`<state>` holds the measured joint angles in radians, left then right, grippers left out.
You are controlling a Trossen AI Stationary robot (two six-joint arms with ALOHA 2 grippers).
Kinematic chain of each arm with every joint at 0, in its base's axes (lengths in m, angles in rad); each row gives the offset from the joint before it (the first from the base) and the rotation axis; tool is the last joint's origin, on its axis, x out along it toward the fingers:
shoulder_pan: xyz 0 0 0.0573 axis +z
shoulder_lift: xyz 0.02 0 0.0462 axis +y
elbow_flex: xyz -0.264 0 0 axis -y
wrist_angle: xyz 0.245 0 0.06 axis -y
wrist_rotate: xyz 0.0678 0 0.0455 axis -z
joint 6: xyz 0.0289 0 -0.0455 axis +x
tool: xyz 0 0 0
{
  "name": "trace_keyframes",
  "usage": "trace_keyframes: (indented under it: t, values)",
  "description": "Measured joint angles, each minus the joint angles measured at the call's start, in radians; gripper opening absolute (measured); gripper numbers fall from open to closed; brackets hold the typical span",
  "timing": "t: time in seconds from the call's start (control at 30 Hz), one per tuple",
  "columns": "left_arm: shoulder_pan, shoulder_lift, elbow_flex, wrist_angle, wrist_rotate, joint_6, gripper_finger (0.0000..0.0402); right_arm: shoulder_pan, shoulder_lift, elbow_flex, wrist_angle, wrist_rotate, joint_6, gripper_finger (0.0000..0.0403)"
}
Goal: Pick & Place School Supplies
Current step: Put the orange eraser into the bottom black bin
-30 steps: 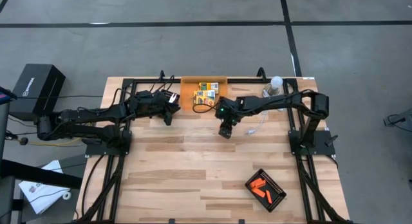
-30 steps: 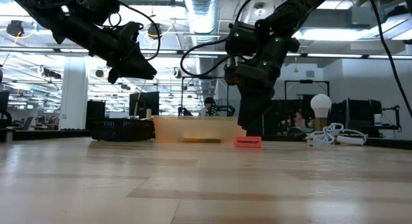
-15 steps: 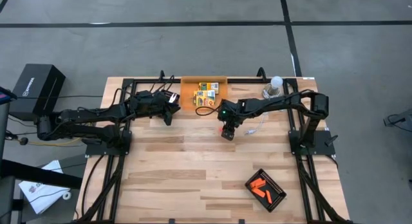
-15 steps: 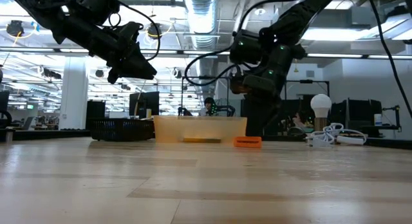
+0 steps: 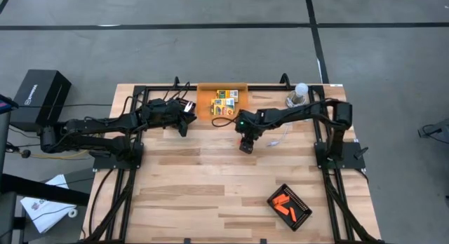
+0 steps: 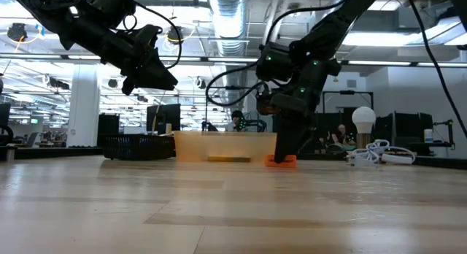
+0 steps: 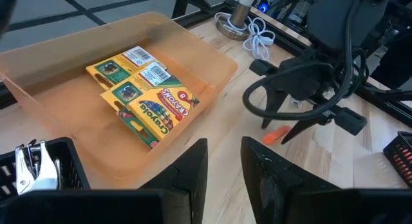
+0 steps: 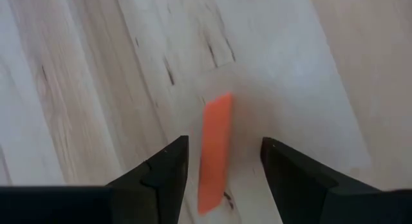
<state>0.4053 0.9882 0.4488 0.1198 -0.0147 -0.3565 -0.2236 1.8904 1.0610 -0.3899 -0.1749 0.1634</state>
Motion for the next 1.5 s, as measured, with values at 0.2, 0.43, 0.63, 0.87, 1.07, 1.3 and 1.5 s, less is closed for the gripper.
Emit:
trace_keyframes:
  t: [0.2,0.43,0.63,0.87,1.07,1.3,1.5]
  values:
    - [0.000,0.000,0.000,0.000,0.000,0.008,0.0090,0.005,0.038,0.005,0.007,0.004,-0.004,0.0150]
    - [0.000,0.000,0.000,0.000,0.000,0.011,0.0090,-0.047,0.000,-0.003,0.032,-0.057,-0.003,0.0025]
    - [0.000,0.000,0.000,0.001,-0.004,0.028,0.0090,-0.100,-0.042,-0.001,-0.002,-0.181,0.002,0.0022]
    - [0.000,0.000,0.000,0.012,-0.037,0.034,0.0090,-0.131,-0.221,0.065,-0.170,-0.297,-0.010,0.0022]
    - [0.000,0.000,0.000,0.025,-0.043,0.037,0.0090,-0.042,-0.395,0.067,-0.461,-0.304,0.050,0.0022]
    - [0.000,0.000,0.000,0.038,-0.047,0.038,0.0090,0.265,-0.527,-0.028,-0.546,-0.296,0.325,0.0021]
    - [0.000,0.000,0.000,0.048,-0.047,0.043,0.0090,0.559,-0.605,-0.251,-0.357,-0.299,0.733,0.0022]
